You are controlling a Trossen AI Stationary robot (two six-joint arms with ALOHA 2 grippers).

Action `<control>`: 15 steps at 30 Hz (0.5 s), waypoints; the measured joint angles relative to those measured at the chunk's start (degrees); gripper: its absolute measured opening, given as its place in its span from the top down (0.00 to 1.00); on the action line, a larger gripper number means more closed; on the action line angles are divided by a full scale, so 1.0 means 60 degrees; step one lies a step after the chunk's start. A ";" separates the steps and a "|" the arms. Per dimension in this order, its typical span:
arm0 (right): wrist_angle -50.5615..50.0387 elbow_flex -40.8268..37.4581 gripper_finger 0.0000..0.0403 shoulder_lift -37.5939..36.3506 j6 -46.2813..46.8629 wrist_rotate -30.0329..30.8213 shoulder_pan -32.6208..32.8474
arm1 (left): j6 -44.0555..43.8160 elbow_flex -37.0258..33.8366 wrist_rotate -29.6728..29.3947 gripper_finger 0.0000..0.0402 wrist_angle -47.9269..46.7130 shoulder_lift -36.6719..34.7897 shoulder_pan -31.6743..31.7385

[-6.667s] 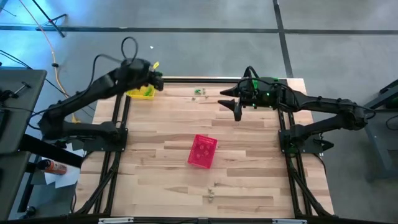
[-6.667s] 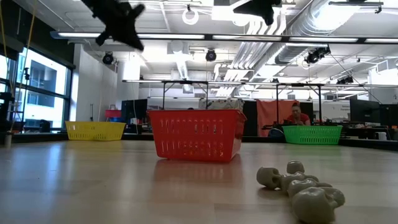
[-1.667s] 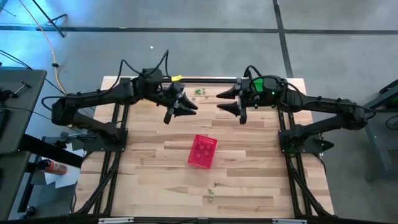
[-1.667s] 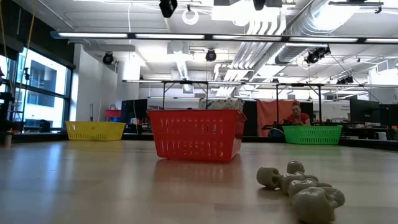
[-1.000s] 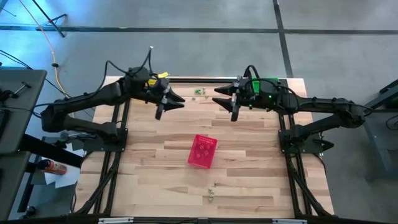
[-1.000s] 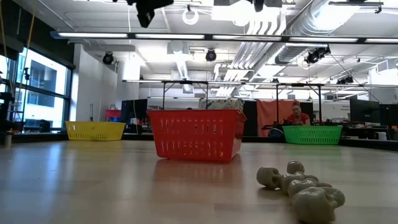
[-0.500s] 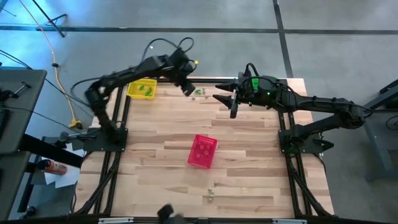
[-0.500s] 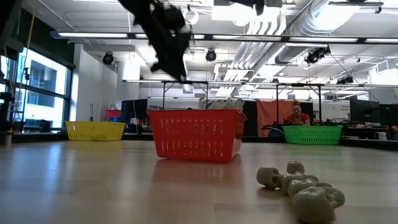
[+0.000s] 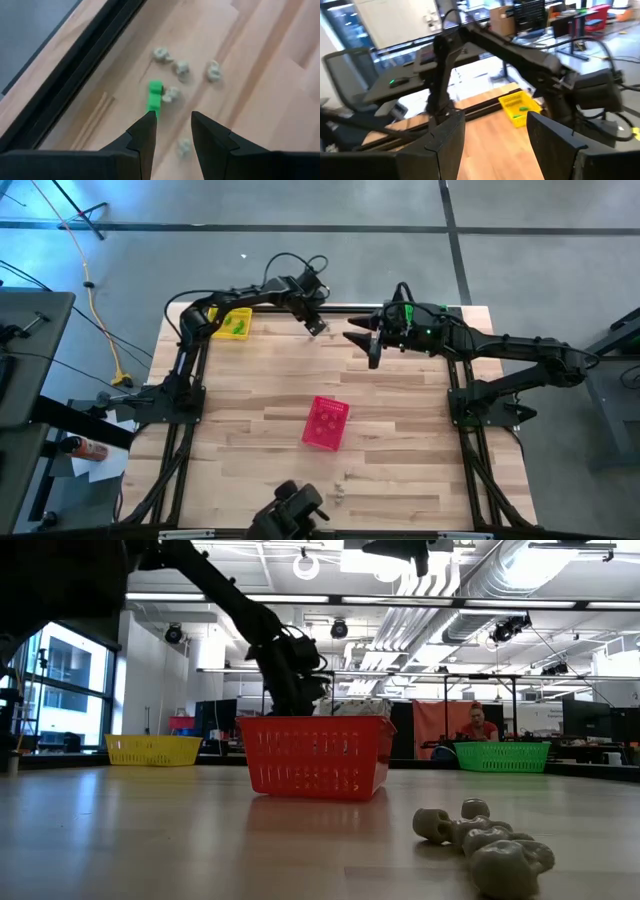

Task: Sort Halloween decoration
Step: Put the green skeleton toy into the yellow bin

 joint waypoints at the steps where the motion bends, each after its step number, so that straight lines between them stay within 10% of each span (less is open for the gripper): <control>1: 0.0001 0.0000 0.48 0.0000 0.0111 0.0154 -0.0001 | 0.0005 0.0000 -0.0004 0.73 0.0164 0.0095 0.0018; 15: 0.0102 0.0000 0.48 0.0000 0.0939 0.0817 0.0022 | 0.0933 0.0071 0.0012 0.73 0.0409 0.0973 0.0277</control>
